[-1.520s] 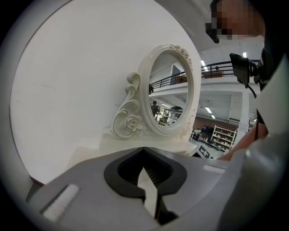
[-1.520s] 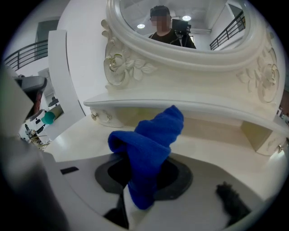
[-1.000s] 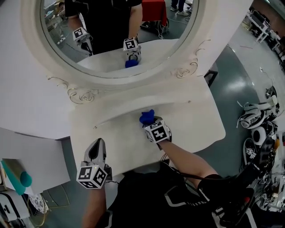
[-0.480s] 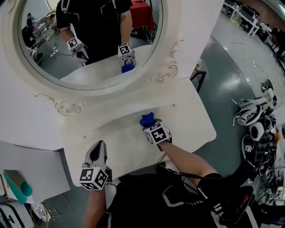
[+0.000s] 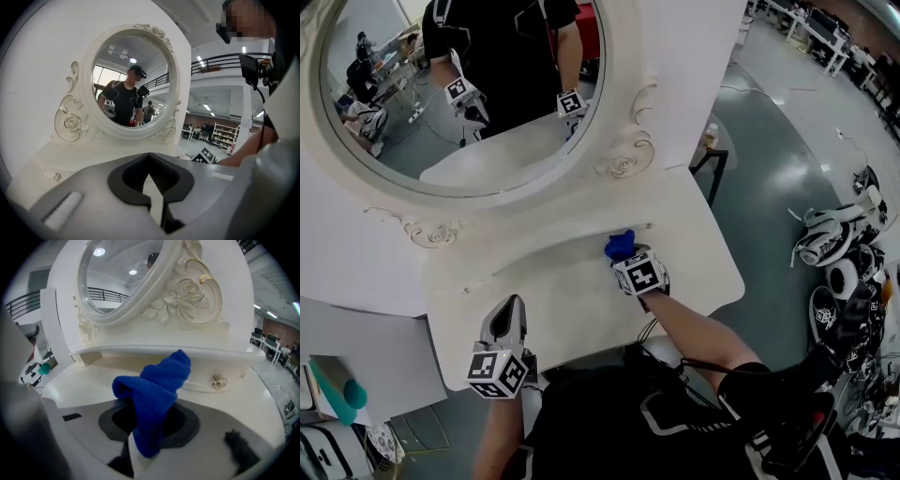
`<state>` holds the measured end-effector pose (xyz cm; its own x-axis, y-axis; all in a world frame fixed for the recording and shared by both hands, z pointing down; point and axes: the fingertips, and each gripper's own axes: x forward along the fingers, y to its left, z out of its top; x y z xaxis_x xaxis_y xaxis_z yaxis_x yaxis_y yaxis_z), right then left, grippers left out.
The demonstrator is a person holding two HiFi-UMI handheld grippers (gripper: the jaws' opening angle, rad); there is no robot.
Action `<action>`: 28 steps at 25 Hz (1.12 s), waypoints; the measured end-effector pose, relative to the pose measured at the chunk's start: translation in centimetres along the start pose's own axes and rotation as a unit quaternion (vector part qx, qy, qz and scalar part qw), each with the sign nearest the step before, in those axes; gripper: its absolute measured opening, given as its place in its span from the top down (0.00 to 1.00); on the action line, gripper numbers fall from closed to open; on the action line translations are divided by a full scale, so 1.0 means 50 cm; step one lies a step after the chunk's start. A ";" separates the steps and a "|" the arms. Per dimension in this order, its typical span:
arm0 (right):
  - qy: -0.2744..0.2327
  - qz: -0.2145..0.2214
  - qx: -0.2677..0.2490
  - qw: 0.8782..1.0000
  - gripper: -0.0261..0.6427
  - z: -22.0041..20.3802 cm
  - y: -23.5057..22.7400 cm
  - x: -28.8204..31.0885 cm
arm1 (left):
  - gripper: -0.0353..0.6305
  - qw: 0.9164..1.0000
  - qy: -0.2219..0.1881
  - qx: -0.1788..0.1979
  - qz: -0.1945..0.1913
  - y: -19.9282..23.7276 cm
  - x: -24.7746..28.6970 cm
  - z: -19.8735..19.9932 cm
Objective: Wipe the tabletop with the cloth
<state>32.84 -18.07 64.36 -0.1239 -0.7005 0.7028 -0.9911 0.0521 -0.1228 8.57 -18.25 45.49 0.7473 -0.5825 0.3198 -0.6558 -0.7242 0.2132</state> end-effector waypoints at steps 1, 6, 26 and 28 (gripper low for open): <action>-0.001 -0.002 0.001 1.000 0.78 -0.001 -0.014 -0.005 | 0.94 1.000 0.000 0.001 -0.001 -0.010 0.004 0.001; -0.009 -0.015 0.009 1.000 0.78 -0.013 -0.089 -0.032 | 0.93 1.000 0.005 0.005 -0.006 -0.059 0.032 -0.003; -0.012 -0.107 0.052 0.993 0.78 -0.100 -0.415 -0.170 | 0.94 0.999 0.013 0.014 -0.028 -0.198 0.114 -0.001; -0.010 -0.118 0.055 0.991 0.78 -0.107 -0.447 -0.183 | 0.93 0.999 0.013 0.014 -0.026 -0.204 0.111 -0.001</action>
<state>55.85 -9.01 64.40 0.1136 -0.6982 0.7069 -0.9807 -0.1926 -0.0326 19.43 -14.08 45.14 0.7764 -0.5348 0.3335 -0.6132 -0.7632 0.2037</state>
